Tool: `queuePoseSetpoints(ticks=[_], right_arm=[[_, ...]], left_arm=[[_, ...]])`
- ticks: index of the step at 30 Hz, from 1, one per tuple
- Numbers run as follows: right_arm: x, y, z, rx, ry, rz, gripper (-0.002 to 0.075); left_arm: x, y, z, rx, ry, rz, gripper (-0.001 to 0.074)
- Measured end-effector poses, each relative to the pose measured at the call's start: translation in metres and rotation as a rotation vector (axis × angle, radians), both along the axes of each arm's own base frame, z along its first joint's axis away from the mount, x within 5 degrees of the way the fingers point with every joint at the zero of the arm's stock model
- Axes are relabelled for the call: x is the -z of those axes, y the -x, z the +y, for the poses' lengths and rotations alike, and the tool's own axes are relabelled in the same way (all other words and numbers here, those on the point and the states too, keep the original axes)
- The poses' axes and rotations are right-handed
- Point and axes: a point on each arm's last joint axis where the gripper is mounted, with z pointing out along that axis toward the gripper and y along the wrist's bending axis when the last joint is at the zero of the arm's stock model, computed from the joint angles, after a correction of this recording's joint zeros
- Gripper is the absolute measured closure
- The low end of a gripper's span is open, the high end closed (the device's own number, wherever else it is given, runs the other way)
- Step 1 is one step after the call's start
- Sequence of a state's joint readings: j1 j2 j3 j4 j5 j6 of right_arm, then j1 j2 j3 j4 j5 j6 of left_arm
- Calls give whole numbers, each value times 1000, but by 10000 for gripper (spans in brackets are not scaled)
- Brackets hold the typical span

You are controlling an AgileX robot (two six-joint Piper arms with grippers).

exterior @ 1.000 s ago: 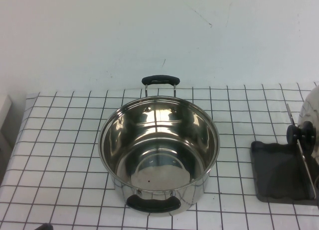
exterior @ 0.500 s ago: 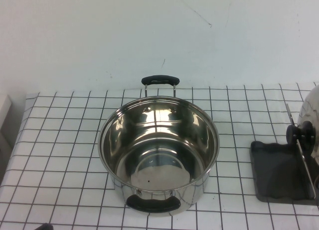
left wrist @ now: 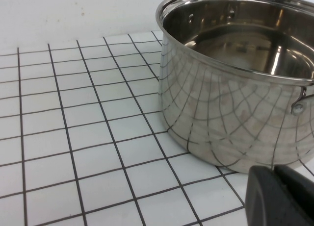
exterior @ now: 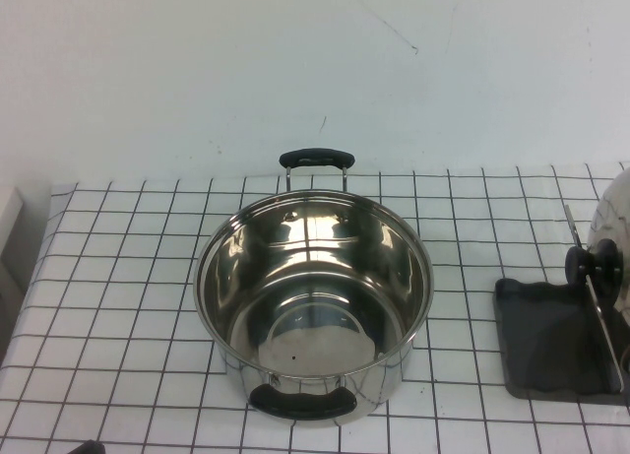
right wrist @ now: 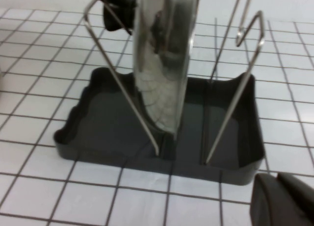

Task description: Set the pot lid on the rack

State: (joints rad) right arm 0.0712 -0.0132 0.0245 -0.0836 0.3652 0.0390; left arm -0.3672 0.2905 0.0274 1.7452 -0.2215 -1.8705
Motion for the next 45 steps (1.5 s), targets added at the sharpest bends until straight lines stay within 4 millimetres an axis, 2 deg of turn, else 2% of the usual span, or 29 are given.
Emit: queuePoseSetpoints(ticks=[35,40,43,45], right_arm=[[0,0,-2,27,8,1,728],[0,0,-2,27,8,1,728],[0,0,-2,28,8,1,728],[0,0,-2,28,8,1,728]], left_arm=[[0,0,0,-1,4,2,737],[-4,-6,9,-171,193,48,737],[-3,-7,19,-268,168,39,737],[2,-5,24,-300,80,46,737]])
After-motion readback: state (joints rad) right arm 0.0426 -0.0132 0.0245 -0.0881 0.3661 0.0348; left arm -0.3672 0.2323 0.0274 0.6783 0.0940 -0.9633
